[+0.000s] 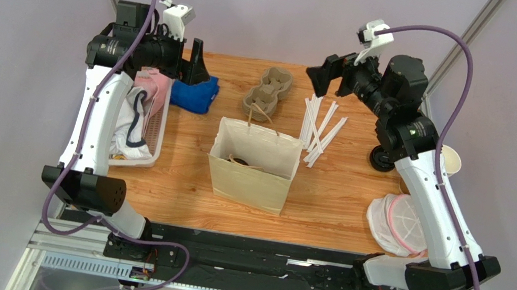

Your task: Pack the takeout coffee

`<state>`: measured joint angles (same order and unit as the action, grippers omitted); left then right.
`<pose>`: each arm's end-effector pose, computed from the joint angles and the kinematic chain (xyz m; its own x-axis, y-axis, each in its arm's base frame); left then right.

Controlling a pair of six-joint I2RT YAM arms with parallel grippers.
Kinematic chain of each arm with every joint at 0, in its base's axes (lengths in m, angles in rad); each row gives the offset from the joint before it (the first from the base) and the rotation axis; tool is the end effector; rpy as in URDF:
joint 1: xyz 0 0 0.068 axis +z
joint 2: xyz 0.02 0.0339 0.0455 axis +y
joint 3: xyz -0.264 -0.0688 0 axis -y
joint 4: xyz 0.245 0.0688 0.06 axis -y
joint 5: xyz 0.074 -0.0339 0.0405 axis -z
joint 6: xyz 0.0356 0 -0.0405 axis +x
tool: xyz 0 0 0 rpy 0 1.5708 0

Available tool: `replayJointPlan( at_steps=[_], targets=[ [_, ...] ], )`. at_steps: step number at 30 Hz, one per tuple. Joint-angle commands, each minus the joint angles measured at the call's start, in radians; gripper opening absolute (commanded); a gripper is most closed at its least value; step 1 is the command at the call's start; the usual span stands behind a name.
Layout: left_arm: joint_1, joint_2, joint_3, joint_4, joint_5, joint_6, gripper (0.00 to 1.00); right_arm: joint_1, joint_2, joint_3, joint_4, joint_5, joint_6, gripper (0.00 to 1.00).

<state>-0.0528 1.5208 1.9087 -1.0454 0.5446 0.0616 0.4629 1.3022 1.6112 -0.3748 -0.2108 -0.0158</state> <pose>0.2922 -0.0339 0.4615 -0.5811 0.0834 -0.8095 0.4913 0.8289 -0.2673 0.2415 0.1289 0.4925 -0.0490 -0.0417 -0.9979 -0.6243 0.7812 -0.0020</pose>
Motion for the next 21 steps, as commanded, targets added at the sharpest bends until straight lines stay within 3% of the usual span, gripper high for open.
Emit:
replayJointPlan(
  at_steps=[1,5,9,21],
  targets=[
    [0.007,0.079,0.099,-0.097,-0.060,-0.002,0.99,-0.127,0.032,0.036,-0.136,0.020,0.108,1.00],
    [0.007,0.170,0.148,-0.148,-0.063,-0.039,0.99,-0.214,0.066,-0.006,-0.225,0.050,0.128,1.00],
    [0.007,0.196,0.098,-0.148,-0.086,-0.020,0.99,-0.308,0.071,-0.092,-0.240,0.048,0.109,1.00],
    [0.007,0.118,-0.143,-0.068,-0.078,0.012,0.99,-0.340,0.043,-0.267,-0.233,0.048,0.073,1.00]
  ],
)
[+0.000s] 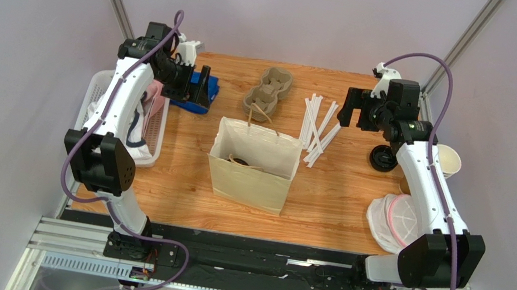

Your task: Pack the takeout coffee

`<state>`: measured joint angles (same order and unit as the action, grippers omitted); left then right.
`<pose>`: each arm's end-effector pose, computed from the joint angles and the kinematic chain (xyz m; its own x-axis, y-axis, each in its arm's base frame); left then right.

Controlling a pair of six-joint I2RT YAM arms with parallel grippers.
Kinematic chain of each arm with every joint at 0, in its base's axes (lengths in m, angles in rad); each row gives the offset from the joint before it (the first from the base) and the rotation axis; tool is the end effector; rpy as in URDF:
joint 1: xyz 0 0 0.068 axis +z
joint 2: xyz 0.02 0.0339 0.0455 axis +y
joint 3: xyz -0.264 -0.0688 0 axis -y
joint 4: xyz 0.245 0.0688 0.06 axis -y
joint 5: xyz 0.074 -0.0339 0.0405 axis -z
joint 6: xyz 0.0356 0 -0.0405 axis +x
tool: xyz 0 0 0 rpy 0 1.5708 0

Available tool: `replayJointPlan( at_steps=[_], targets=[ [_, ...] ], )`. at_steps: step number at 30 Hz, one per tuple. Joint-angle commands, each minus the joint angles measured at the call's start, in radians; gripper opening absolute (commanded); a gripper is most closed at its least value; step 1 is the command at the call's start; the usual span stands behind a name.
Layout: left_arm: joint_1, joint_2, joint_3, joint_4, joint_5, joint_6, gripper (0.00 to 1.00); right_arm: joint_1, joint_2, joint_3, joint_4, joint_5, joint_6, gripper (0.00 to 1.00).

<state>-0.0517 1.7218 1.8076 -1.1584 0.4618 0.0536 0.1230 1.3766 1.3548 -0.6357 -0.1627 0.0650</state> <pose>0.3480 -0.0339 0.3623 -0.8621 0.0926 -0.4981 0.3055 0.8794 -0.3652 0.2987 0.0427 0.3605 -0.6214 -0.0122 -0.7834 -0.2084 0.9664 0.1502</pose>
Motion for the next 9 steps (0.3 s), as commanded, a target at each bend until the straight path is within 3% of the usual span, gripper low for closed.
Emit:
replayJointPlan(
  at_steps=[1,9],
  targets=[
    [0.006,-0.087,-0.047,0.048,0.006,0.022,0.99,0.001,-0.033,-0.013,0.028,-0.003,-0.007,1.00],
    [0.006,-0.113,-0.047,0.068,0.000,0.043,0.99,0.001,-0.030,-0.002,0.030,-0.008,-0.002,1.00]
  ],
)
